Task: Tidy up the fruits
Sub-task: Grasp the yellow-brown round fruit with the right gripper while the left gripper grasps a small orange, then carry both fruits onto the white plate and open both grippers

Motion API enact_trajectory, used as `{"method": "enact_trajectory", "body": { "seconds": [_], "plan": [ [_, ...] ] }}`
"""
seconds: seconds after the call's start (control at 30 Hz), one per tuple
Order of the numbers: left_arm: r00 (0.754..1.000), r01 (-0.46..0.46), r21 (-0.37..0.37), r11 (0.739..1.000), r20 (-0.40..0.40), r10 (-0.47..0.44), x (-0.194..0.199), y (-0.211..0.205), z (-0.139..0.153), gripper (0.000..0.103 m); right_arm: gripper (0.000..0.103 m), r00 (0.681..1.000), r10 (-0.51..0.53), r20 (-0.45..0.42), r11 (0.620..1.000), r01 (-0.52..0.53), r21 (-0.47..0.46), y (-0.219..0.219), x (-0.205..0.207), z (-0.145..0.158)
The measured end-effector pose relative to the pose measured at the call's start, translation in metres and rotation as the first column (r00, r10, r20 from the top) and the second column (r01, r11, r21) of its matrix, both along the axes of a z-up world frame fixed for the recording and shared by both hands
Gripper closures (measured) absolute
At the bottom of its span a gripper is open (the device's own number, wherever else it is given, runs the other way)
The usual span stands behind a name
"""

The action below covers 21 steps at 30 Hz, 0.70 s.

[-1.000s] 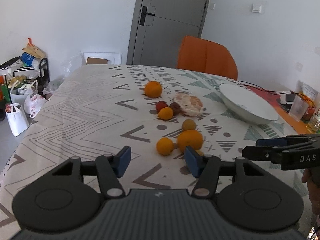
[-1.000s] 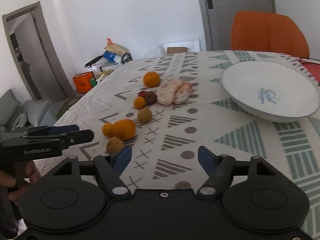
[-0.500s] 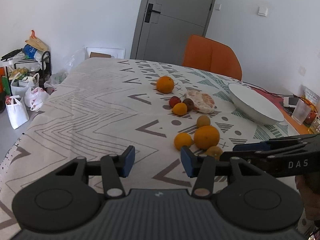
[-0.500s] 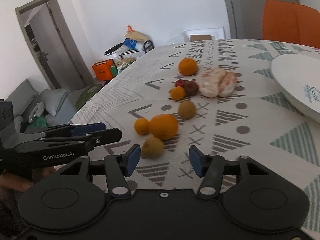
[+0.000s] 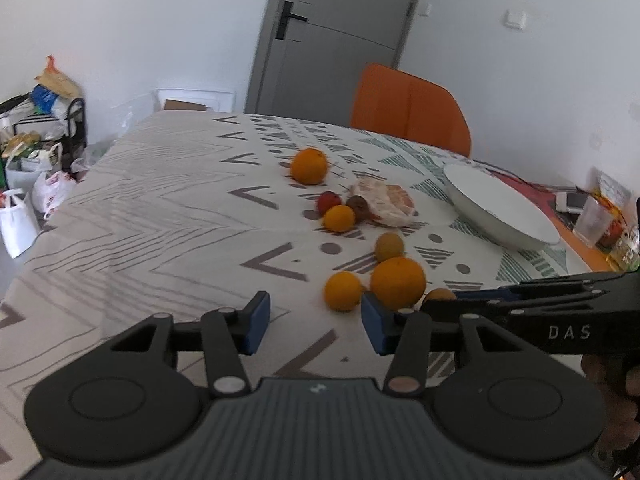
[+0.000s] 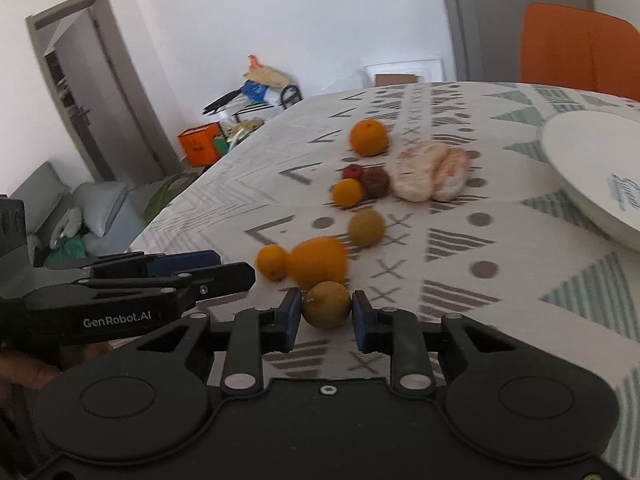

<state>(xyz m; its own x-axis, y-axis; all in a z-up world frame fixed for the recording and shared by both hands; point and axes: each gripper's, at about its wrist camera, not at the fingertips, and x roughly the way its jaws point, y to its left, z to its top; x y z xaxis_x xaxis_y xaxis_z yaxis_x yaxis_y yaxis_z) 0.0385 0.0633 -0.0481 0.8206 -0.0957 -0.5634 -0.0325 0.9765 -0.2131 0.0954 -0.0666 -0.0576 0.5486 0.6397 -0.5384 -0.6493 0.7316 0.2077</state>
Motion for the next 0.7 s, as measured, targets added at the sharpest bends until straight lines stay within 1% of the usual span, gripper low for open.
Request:
{"method": "enact_trajectory", "body": {
  "seconds": [0.23, 0.3, 0.33, 0.37, 0.43, 0.5, 0.7],
  "plan": [
    [0.999, 0.048, 0.030, 0.998, -0.025, -0.047, 0.018, -0.016, -0.001, 0.054, 0.077, 0.997, -0.071, -0.001, 0.997, 0.071, 0.020, -0.027, 0.003, -0.004],
    [0.998, 0.044, 0.041, 0.998, -0.035, -0.042, 0.023, -0.019, -0.002, 0.060, 0.077, 0.997, -0.083, 0.001, 0.996, 0.083, 0.027, -0.031, 0.005, -0.003],
    [0.998, 0.041, 0.044, 0.998, -0.039, -0.039, 0.025, -0.020, -0.003, 0.064, 0.077, 0.996, -0.089, 0.005, 0.996, 0.089, 0.032, -0.035, 0.005, -0.003],
    [0.999, 0.035, 0.047, 0.998, -0.038, -0.033, 0.026, -0.021, -0.003, 0.072, 0.077, 0.996, -0.093, 0.008, 0.995, 0.093, 0.036, -0.037, 0.005, -0.002],
    [0.999, 0.025, 0.043, 0.999, -0.043, -0.024, 0.027, -0.021, -0.003, 0.081, 0.077, 0.995, -0.103, 0.014, 0.994, 0.103, 0.044, -0.044, 0.004, -0.002],
    [0.999, 0.019, 0.033, 0.999, -0.044, -0.017, 0.027, -0.021, -0.001, 0.081, 0.077, 0.993, -0.115, 0.014, 0.992, 0.114, 0.053, -0.049, 0.007, -0.001],
    [1.000, 0.015, 0.056, 0.998, -0.012, -0.014, 0.023, -0.026, 0.014, 0.081, 0.077, 0.988, -0.153, 0.024, 0.985, 0.150, 0.089, -0.071, 0.009, 0.003]
  ]
}}
